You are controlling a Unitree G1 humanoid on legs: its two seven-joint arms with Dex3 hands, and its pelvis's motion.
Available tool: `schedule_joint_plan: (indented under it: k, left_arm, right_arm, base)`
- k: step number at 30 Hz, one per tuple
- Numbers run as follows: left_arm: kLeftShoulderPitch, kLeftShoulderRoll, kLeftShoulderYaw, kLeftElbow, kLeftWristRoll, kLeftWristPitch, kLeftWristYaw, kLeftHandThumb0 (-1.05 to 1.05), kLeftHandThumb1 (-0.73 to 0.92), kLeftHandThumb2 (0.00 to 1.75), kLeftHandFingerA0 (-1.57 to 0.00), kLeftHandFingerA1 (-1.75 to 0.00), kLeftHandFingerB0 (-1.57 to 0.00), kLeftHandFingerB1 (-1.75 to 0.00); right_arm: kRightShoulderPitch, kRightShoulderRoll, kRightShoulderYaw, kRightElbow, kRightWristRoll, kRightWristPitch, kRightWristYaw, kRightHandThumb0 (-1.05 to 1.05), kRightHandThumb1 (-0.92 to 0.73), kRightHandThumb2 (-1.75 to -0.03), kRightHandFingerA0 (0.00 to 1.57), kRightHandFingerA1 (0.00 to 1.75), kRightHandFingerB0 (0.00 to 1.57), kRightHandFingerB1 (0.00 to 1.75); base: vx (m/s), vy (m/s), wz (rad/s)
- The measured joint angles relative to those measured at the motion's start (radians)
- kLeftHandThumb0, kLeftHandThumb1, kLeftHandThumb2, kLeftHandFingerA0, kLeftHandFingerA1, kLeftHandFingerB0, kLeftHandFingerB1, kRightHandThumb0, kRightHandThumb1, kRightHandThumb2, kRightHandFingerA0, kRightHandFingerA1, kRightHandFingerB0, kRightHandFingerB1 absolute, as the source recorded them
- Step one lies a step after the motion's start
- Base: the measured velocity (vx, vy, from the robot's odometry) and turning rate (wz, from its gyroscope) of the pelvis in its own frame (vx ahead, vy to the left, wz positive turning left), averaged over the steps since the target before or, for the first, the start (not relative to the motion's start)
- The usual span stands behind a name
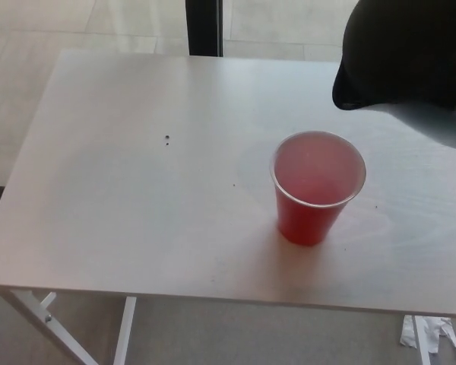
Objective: The robot uses its right hand to lift up a kettle kept on the middle of the desk by its handle and tilt it into a glass kept next to it to pour out water
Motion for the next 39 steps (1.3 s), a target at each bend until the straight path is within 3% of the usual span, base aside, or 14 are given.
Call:
schedule_joint_plan:
  k: [9,10,15,16,19,22,23,26,27,30,33,34,36,39]
  left_arm:
    - [0.011,0.002,0.002,0.001,0.001,-0.005,0.001,-0.79,0.63,1.01,-0.52,-0.62,-0.32,-0.53]
    - [0.014,0.002,0.002,-0.002,0.001,-0.005,0.001,-0.75,0.78,0.63,-0.56,-0.53,-0.35,-0.41]
    - [0.014,0.002,0.005,-0.001,0.0,-0.005,-0.001,-0.74,0.79,0.64,-0.55,-0.5,-0.35,-0.41]
    - [0.014,0.002,0.005,-0.001,0.0,-0.005,-0.001,-0.76,0.63,1.01,-0.47,-0.59,-0.3,-0.52]
    - [0.01,0.003,0.005,0.0,0.0,-0.004,-0.001,-0.76,0.61,1.0,-0.5,-0.61,-0.32,-0.53]
    - [0.007,0.005,0.006,-0.002,-0.001,-0.002,-0.001,-0.74,0.78,0.63,-0.55,-0.5,-0.37,-0.41]
    - [0.007,0.005,0.006,-0.001,0.0,-0.002,0.0,-0.76,0.62,1.01,-0.5,-0.61,-0.33,-0.53]
    - [0.007,0.005,0.005,0.003,0.0,-0.003,0.0,-0.74,0.61,1.01,-0.5,-0.62,-0.33,-0.54]
    - [0.006,0.005,0.005,0.007,0.0,-0.004,0.0,-0.75,0.78,0.63,-0.56,-0.53,-0.37,-0.42]
    - [0.006,0.005,0.006,0.008,0.0,-0.005,-0.001,-0.75,0.6,1.01,-0.49,-0.62,-0.3,-0.53]
    - [0.011,0.005,0.006,-0.005,0.0,-0.004,-0.001,-0.76,0.79,0.63,-0.58,-0.53,-0.36,-0.41]
    - [0.012,0.007,0.005,-0.008,0.0,-0.003,-0.001,-0.77,0.61,1.0,-0.5,-0.61,-0.31,-0.53]
    - [0.005,0.009,0.006,0.002,0.0,-0.003,-0.001,-0.75,0.78,0.64,-0.55,-0.53,-0.37,-0.42]
    - [-0.002,0.009,0.006,0.01,0.0,-0.003,-0.001,-0.77,0.63,1.01,-0.52,-0.63,-0.34,-0.54]
  right_arm:
    - [0.033,-0.02,-0.003,-0.009,0.009,-0.046,0.01,-0.19,-0.51,-1.09,1.22,1.33,0.97,1.13]
    - [0.039,-0.021,-0.003,-0.015,0.008,-0.048,0.012,-0.14,-0.55,-0.99,0.93,1.72,0.8,1.49]
    - [0.074,-0.025,-0.002,-0.047,0.007,-0.064,0.017,-0.23,-0.51,-1.03,1.19,1.35,0.92,1.17]
    - [0.078,-0.026,0.0,-0.056,0.005,-0.066,0.02,-0.2,-0.49,-1.05,1.22,1.36,0.94,1.16]
    - [0.084,-0.026,0.007,-0.084,-0.001,-0.066,0.034,-0.14,-0.55,-1.02,0.89,1.75,0.74,1.52]
    - [0.085,-0.026,0.01,-0.097,-0.008,-0.066,0.046,-0.16,-0.6,-0.99,0.9,1.75,0.72,1.54]
    - [0.085,-0.026,0.011,-0.098,-0.01,-0.066,0.048,-0.15,-0.58,-1.02,0.9,1.75,0.73,1.54]
    - [0.085,-0.026,0.016,-0.102,-0.017,-0.077,0.05,-0.13,-0.55,-1.01,0.9,1.75,0.74,1.54]
    - [0.085,-0.027,0.018,-0.102,-0.02,-0.082,0.05,-0.18,-0.48,-1.06,1.21,1.38,1.01,1.25]
    - [0.085,-0.029,0.029,-0.108,-0.03,-0.096,0.05,-0.14,-0.45,-1.05,1.22,1.36,1.04,1.24]
    - [0.085,-0.031,0.038,-0.114,-0.04,-0.105,0.052,-0.09,-0.49,-0.87,0.91,1.75,0.71,1.68]
    - [0.085,-0.033,0.041,-0.115,-0.046,-0.109,0.053,-0.09,-0.48,-0.89,0.91,1.75,0.71,1.69]
    - [0.084,-0.034,0.043,-0.115,-0.053,-0.114,0.053,-0.15,-0.46,-1.01,1.21,1.38,1.03,1.28]
    - [0.084,-0.034,0.044,-0.117,-0.058,-0.123,0.053,-0.17,-0.51,-1.01,1.22,1.39,1.01,1.26]
  base:
    - [0.0,0.0,0.0]
    - [0.0,0.0,0.0]
    - [0.0,0.0,0.0]
    - [0.0,0.0,0.0]
    - [0.0,0.0,0.0]
    - [0.0,0.0,0.0]
    - [0.0,0.0,0.0]
    - [0.0,0.0,0.0]
    - [0.0,0.0,0.0]
    - [0.0,0.0,0.0]
    - [0.0,0.0,0.0]
    - [0.0,0.0,0.0]
    - [0.0,0.0,0.0]
    - [0.0,0.0,0.0]
